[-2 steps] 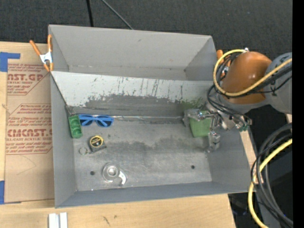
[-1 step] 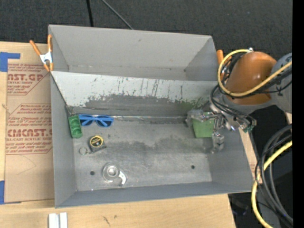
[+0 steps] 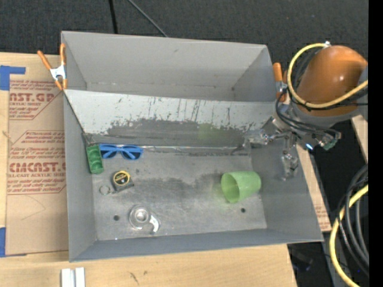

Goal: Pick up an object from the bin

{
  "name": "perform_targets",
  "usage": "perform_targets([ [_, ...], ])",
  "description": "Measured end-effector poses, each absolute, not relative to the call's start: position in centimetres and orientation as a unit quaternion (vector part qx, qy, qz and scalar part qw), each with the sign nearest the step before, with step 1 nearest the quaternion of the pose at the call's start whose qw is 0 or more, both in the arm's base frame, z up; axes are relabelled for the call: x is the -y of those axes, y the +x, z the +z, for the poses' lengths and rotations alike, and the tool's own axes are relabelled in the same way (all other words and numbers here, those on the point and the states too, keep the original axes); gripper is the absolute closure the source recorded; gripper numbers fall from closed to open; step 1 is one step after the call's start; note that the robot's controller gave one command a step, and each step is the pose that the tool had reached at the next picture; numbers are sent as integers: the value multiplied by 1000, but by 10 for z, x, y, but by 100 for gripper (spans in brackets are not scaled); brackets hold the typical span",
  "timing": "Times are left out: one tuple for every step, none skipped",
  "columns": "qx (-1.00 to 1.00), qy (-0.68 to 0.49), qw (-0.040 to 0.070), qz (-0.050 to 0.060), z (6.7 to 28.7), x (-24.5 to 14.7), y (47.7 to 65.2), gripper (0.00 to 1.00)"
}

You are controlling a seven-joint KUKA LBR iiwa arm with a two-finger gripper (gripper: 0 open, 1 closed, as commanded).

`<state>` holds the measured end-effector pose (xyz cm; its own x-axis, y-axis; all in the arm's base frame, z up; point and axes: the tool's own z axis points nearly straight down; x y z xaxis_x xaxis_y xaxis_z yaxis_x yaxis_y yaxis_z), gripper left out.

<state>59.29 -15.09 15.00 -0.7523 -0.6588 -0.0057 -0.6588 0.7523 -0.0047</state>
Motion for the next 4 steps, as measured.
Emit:
perform_targets([
  [-943, -333, -2, 4, 75, 117, 573, 0],
  [-929, -369, 8, -3, 72, 101, 483, 0],
  [-930, -368, 8, -3, 72, 101, 485, 100],
  [-938, -347, 4, -2, 206, 104, 507, 100],
])
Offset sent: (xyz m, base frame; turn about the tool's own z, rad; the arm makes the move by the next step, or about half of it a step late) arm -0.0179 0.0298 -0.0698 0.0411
